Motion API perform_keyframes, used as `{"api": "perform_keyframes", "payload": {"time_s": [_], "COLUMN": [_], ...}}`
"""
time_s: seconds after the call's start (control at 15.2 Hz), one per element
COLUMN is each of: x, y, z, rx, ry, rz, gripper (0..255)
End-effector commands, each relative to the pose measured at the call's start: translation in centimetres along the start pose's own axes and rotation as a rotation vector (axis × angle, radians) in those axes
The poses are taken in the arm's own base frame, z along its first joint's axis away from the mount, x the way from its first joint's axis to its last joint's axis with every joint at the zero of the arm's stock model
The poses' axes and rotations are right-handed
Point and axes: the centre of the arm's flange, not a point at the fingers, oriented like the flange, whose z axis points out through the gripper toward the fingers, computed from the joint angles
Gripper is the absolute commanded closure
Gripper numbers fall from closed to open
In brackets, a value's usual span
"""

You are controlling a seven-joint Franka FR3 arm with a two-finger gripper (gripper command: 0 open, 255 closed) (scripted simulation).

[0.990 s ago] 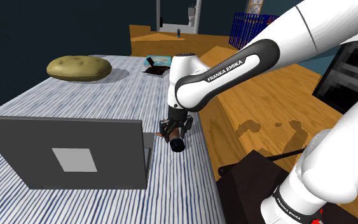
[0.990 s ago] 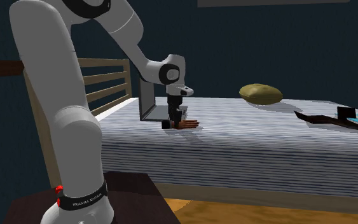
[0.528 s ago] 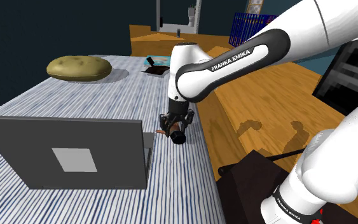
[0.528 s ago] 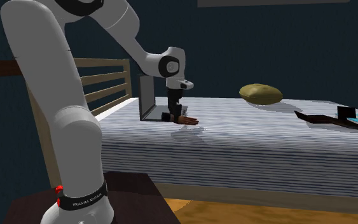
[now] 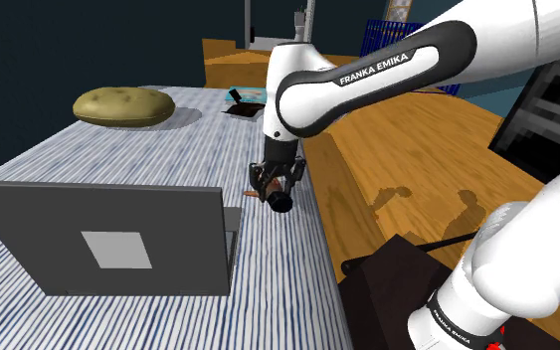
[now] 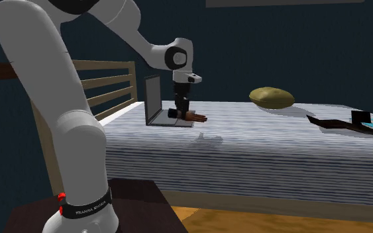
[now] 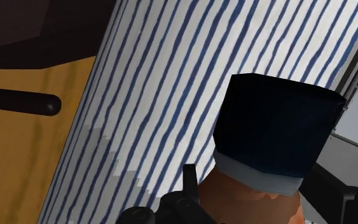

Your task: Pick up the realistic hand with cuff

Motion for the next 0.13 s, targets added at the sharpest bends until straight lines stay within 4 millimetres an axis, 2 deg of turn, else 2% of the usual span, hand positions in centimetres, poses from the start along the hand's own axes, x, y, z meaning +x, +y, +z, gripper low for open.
{"api": "perform_keyframes", "payload": {"time_s": [0.0, 0.07], "x": [0.03, 0.03], "y": [-0.03, -0.04], "z": [-0.62, -0.62], "rx": [0.000, 0.000], "ry": [0.000, 0.000], "rz": [0.000, 0.000], "gripper": [255, 255]}}
